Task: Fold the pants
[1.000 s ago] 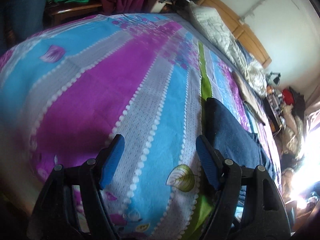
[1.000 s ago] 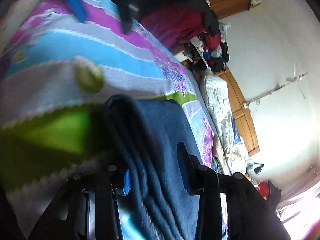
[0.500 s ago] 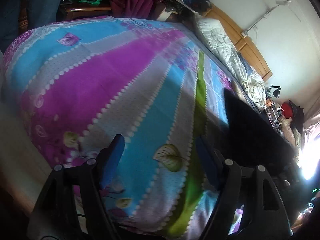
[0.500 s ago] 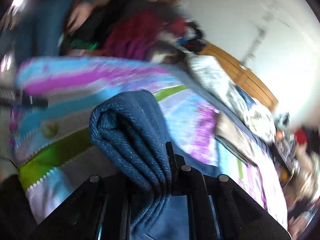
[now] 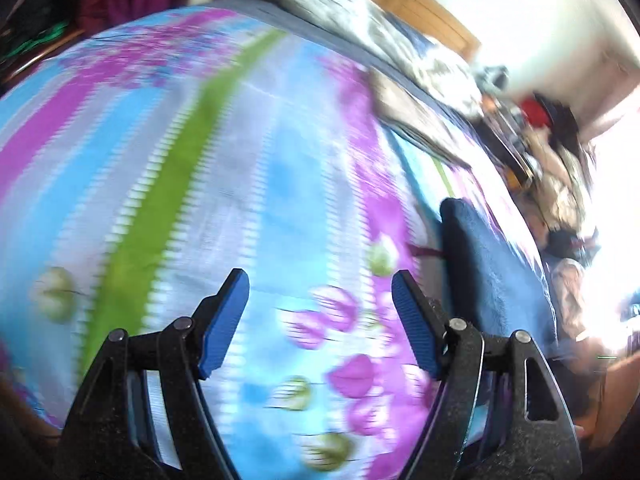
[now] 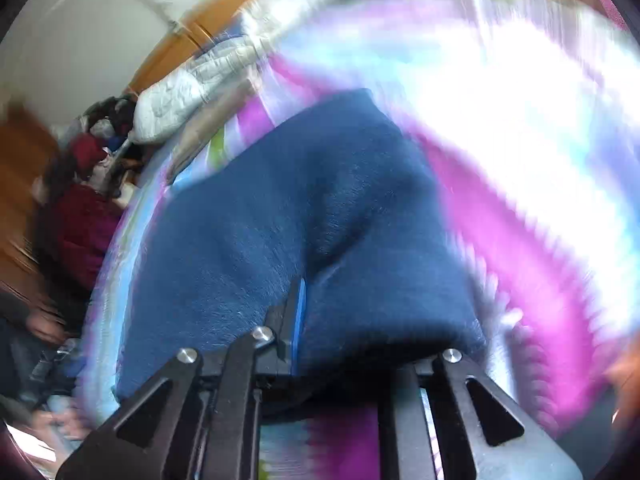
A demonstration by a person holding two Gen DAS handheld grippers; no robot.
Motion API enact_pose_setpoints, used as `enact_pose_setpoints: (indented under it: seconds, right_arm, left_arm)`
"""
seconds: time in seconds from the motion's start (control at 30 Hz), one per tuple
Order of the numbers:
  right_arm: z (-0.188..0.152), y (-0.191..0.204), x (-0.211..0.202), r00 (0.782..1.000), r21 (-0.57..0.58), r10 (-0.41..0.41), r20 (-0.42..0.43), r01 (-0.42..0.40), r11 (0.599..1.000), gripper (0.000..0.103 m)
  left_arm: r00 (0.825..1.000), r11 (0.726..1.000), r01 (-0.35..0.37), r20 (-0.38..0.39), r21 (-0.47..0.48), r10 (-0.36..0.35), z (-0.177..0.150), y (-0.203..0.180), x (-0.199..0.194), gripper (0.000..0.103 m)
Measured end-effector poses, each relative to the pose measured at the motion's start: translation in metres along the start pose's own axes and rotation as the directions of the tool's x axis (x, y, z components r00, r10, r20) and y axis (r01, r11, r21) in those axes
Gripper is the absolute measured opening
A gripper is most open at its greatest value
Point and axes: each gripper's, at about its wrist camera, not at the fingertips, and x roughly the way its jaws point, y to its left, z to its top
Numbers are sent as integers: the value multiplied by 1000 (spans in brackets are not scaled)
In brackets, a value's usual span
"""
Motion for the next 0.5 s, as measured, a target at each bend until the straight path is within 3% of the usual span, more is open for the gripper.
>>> enact_pose_setpoints:
  seconds: [0.03, 0.07, 0.1, 0.17, 0.3, 0.33, 0.43, 0.5]
  right_arm:
    - [4, -2, -6, 999, 4, 35, 14, -35, 999, 10]
    - [8, 8, -6, 1000, -36, -1, -18, 0, 999, 13]
    - [10, 15, -7, 1000, -69, 3, -25, -5, 998, 23]
    - [11, 19, -10, 999, -114, 4, -40, -8, 993, 21]
    - [12, 2, -36, 997, -53, 46, -69, -50, 997, 24]
    - [11, 0, -48, 997, -58, 34, -63, -37, 998, 35]
    - [4, -5, -88, 999, -82, -3, -32, 1, 997, 45]
    - [5, -15, -118, 994, -64, -101, 52, 104, 992, 45]
  left_arm:
    - [1000, 1000, 5, -24, 7, -4, -2, -8, 7, 74]
    - [999, 1000, 2, -42, 12, -1, -4, -14, 12, 74]
    - [998, 1000, 2, -58, 22, -1, -7, -20, 15, 74]
    - [997, 998, 19, -80, 58, -14, -10, -37, 22, 74]
    - [993, 989, 48, -109, 137, -33, -24, -70, 25, 74]
    - [993, 986, 55, -110, 154, -38, -29, -77, 25, 74]
    - [991, 981, 76, -119, 180, -55, -38, -82, 22, 74]
    - [991, 980, 74, -125, 183, -51, -43, -84, 25, 74]
